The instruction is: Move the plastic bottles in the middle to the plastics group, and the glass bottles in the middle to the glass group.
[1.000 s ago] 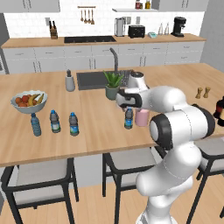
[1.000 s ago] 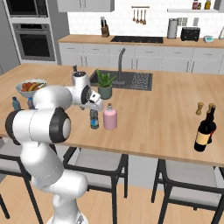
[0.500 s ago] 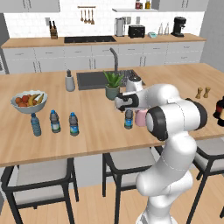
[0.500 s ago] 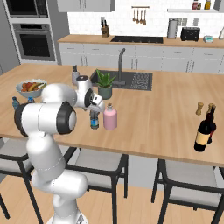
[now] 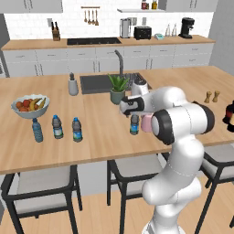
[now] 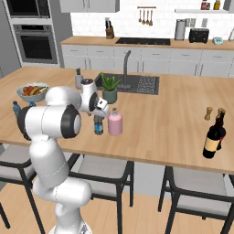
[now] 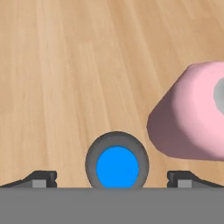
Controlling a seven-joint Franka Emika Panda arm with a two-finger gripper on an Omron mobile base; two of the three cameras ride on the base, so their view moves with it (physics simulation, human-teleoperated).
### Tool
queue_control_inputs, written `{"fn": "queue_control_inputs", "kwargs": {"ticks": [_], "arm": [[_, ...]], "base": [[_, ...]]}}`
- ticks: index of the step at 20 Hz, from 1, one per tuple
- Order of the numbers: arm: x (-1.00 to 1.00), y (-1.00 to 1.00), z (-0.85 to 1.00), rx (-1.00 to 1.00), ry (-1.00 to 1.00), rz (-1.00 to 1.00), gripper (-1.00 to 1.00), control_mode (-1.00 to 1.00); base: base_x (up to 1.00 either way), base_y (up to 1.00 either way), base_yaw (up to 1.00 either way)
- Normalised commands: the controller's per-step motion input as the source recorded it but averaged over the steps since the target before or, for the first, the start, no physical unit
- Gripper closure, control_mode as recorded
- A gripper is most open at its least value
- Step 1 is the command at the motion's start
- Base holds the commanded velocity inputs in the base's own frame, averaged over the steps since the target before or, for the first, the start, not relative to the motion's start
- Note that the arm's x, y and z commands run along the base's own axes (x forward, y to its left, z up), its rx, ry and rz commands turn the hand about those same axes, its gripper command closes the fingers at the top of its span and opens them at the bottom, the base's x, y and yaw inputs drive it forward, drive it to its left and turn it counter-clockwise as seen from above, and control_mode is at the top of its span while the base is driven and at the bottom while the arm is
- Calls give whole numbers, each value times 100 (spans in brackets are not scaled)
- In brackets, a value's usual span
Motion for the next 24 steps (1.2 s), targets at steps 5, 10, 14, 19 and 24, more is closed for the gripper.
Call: {"fn": "queue_control_inputs", "kwargs": {"ticks": [5,10,14,19,24], "arm": [[0,-9,-19,0,0,0,-100,-100],[0,-10,-8,0,0,0,-100,-100],[0,0,0,0,0,0,100,-100],[-11,1,0,0,0,3,100,-100],[-58,63,12,-2,-14,25,100,-100]], "base": [[0,0,0],[0,0,0],[0,0,0],[0,0,0],[0,0,0]]}}
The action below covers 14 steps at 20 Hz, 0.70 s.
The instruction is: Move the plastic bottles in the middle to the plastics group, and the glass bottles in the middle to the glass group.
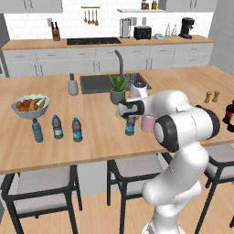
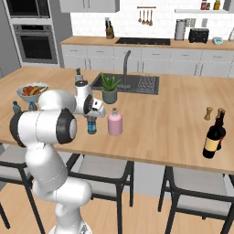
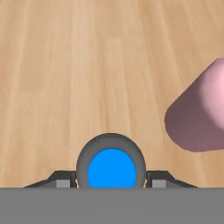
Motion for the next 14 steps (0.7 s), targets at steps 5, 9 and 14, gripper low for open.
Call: {"fn": "queue_control_inputs", "kwargs": {"ticks": [5,9,14], "arm": [[-50,89,42,-3,-14,38,100,-100],[-29,86,18,-1,-4,37,100,-100],[-8,82,1,0,0,33,100,-100]], "base": [[0,0,0],[0,0,0],[0,0,0]]}}
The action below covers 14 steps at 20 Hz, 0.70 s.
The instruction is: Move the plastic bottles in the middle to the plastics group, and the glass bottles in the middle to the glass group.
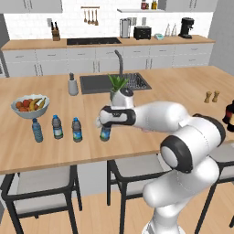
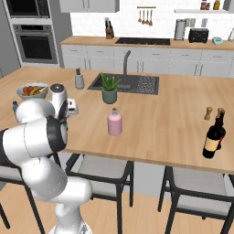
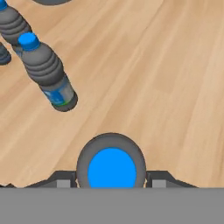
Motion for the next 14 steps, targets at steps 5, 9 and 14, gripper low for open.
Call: {"fn": "queue_control_inputs", "kwargs": {"ticks": [5,9,14], "arm": [[-13,82,2,-1,0,24,100,-100],[-64,58,1,-4,0,15,100,-100],[-61,36,0,-2,0,9,100,-100]], "base": [[0,0,0],[0,0,0],[0,0,0]]}}
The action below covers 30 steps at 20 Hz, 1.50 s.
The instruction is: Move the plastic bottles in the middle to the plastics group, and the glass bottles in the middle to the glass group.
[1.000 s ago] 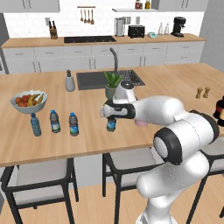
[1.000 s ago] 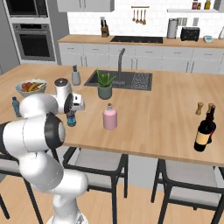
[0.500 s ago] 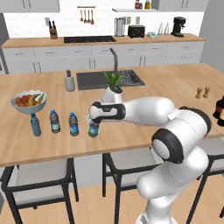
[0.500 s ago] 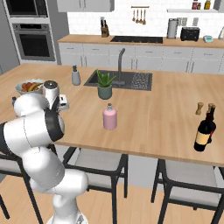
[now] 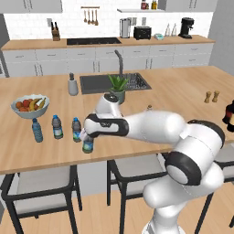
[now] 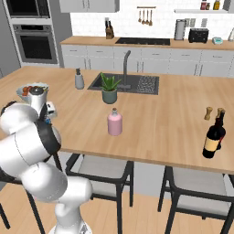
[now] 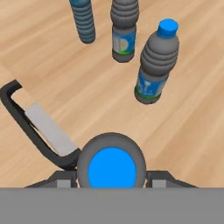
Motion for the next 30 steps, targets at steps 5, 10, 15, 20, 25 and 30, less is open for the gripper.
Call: {"fn": "queue_control_inputs", "kwargs": {"ticks": [5,10,15,20,25,30], "arm": [[5,54,5,-7,0,2,100,-100],[48,78,18,-13,2,0,100,-100],[11,38,4,-2,0,0,100,-100],[21,18,0,0,2,0,100,-100],[40,18,0,0,4,0,100,-100],[27,20,0,0,2,0,100,-100]], "base": [[0,0,0],[0,0,0],[0,0,0],[0,0,0],[0,0,0],[0,0,0]]}}
